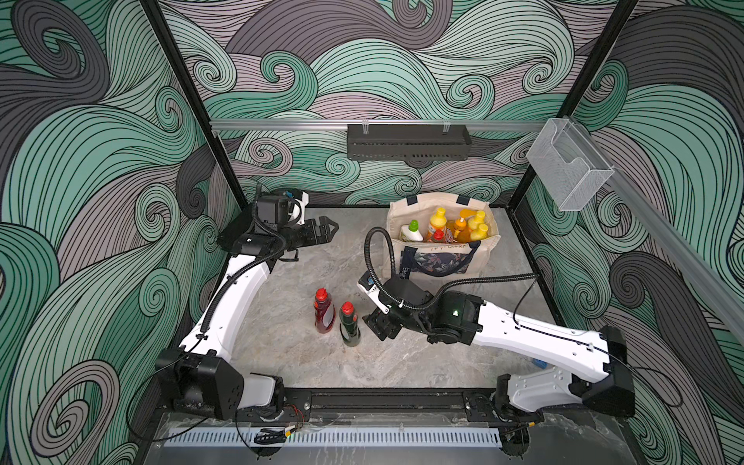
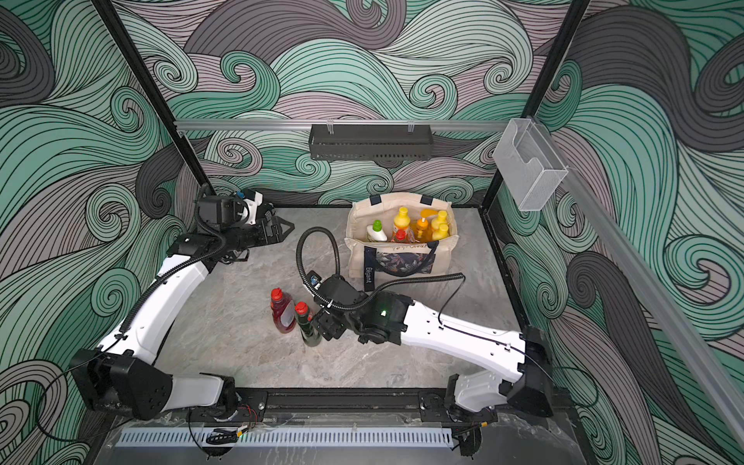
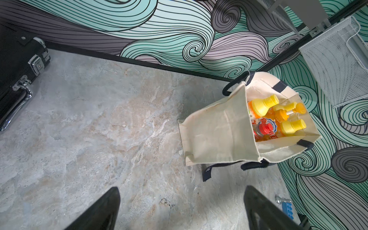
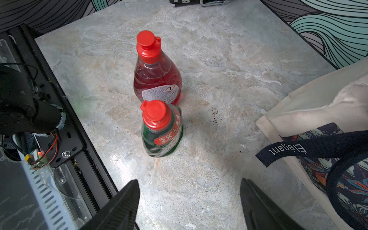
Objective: Pack dish soap into the shopping bag
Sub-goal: Pick up the bottle of dish soap at the center of the board.
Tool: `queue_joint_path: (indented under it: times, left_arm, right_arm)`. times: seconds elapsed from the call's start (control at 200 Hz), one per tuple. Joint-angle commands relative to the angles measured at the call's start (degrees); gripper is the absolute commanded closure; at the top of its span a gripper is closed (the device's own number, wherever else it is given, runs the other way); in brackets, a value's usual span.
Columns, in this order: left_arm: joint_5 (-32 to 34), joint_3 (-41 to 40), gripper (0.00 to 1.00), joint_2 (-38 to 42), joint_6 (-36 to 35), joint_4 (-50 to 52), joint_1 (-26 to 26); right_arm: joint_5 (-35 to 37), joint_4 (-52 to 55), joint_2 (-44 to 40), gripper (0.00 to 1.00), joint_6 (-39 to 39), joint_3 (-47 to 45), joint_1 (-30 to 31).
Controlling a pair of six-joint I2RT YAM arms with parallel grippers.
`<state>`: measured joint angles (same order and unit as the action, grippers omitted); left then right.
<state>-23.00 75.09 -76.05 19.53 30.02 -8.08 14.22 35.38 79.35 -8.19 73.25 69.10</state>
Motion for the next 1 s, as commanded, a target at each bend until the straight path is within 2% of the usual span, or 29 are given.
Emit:
queue_joint_path:
  times: [0.0, 0.19, 0.515, 0.726, 0.996]
  left_arm:
    - [-1.39, -1.98, 0.04, 3.49, 0.82, 1.15, -0.02]
    - [-0.55, -2.86, 0.04, 4.58, 0.31, 1.65, 0.0]
    - [-0.29, -4.07, 0.04, 4.16, 0.03, 0.57, 0.25]
    - [0.76, -4.25, 0.03, 5.45, -0.26, 1.0, 0.65]
    - [1.73, -4.07, 0.03, 7.15, -0.59, 1.81, 0.67]
  right_arm:
    - [-0.29, -4.58, 1.08, 0.17, -1.39, 1.17, -0.01]
    - [-4.5, -4.89, 6.15, 0.17, -2.68, 3.83, 0.06]
    - [-2.89, -3.19, 11.05, 0.2, -5.13, 6.98, -0.02]
    - [-3.92, -6.46, 12.96, 0.29, -6.3, 7.1, -0.17]
    - [-5.21, -7.61, 14.73, 0.36, -6.88, 7.52, -1.34]
